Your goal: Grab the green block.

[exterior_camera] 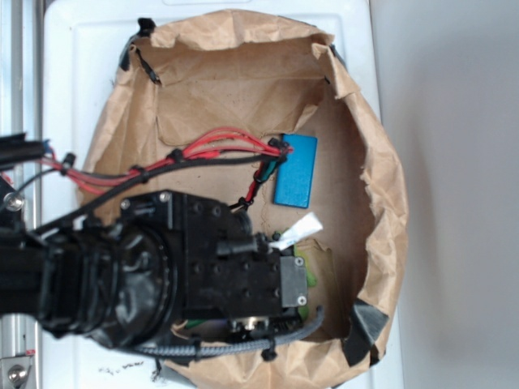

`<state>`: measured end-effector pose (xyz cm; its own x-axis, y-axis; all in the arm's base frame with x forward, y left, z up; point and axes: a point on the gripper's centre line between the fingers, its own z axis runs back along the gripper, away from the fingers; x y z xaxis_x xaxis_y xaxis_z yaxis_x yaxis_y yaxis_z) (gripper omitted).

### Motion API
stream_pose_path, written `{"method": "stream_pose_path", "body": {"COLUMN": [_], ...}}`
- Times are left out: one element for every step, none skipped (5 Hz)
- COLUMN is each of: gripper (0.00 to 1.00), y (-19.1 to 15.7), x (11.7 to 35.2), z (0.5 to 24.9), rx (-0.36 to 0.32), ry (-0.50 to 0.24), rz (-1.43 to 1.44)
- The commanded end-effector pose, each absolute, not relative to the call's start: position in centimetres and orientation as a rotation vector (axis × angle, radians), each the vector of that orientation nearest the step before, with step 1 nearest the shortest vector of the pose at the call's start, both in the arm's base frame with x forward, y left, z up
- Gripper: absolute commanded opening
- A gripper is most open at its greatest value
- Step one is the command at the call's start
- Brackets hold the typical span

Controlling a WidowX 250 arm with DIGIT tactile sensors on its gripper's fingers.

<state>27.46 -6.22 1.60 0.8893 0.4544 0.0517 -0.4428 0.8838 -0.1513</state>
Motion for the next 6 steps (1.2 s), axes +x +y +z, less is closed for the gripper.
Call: {"method": "stream_pose_path", "body": {"gripper": [0.00,0.00,0.00,0.00,0.00,0.00], "y": [-2.1,0.8,3.3,5.3,5.1,3.5], "x": [28.8,29.5,30.5,30.7,29.6,27.9], "z": [2.9,3.0,3.2,5.1,7.2,9.5], "rx": [-0.142,-0.126,-0.108,-0.122,-0.132,-0.116], "ry": [-0.130,-0.137,-0.169,-0.179,-0.178,-0.165], "rz": [0.396,0.394,0.386,0.377,0.343,0.293]}}
